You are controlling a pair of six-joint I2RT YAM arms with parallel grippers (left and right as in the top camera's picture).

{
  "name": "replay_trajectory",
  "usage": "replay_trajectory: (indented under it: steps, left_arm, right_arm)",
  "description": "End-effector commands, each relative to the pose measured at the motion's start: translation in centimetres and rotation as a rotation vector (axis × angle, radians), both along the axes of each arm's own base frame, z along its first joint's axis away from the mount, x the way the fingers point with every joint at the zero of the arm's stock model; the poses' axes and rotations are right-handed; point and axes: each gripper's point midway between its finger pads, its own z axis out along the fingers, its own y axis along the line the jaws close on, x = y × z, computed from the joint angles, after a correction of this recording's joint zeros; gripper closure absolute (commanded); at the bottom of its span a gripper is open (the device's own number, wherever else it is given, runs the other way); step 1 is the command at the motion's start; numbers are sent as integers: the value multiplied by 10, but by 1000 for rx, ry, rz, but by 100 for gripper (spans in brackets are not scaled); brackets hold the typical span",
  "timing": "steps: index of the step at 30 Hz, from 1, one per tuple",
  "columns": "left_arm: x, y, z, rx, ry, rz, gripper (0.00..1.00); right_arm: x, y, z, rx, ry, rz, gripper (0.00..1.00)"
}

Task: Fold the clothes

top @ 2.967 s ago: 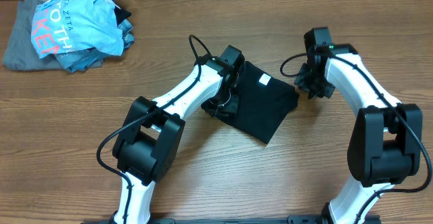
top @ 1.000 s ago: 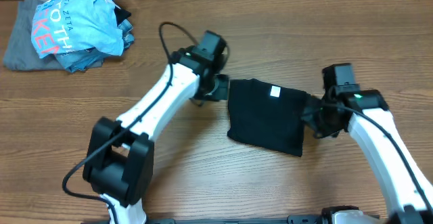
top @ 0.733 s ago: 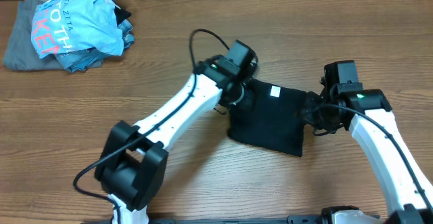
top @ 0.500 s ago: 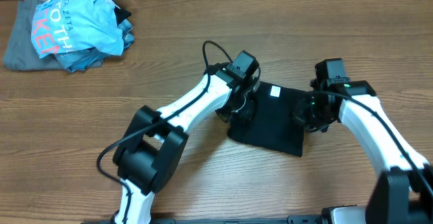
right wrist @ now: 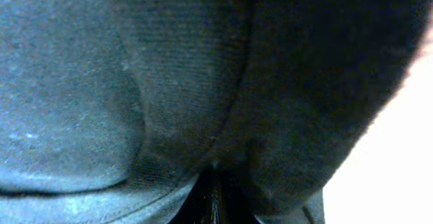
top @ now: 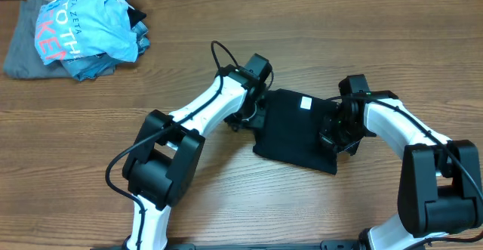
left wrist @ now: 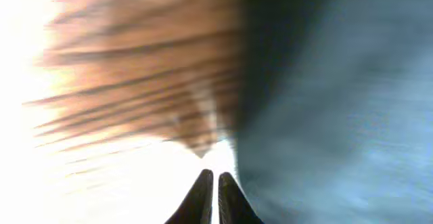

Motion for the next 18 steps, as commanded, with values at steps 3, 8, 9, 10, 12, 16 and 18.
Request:
replay_trajectory:
  steps: [3, 8, 9, 10, 12, 16, 18]
  left_arm:
    - [20, 30, 21, 49, -67, 50, 96]
    - [39, 28, 75, -31, -186, 74, 87]
    - [40, 24, 85, -63, -207, 72, 80]
    - [40, 19, 92, -99, -215, 67, 56]
    - [38, 5, 99, -176, -207, 45, 19]
    - [32, -9, 85, -234, -141, 24, 0]
    - [28, -14, 71, -246, -91, 16, 0]
  right_arm:
    - [1, -38, 6, -217, 27, -31, 96]
    - [29, -42, 65, -243, -98, -53, 91]
    - [34, -41, 78, -236, -130, -56, 76]
    - [38, -39, 89, -223, -157, -48, 47]
    - [46, -30, 110, -171, -211, -1, 3]
    - [53, -19, 133, -108, -248, 19, 0]
    - [55, -18, 139, -100, -258, 23, 0]
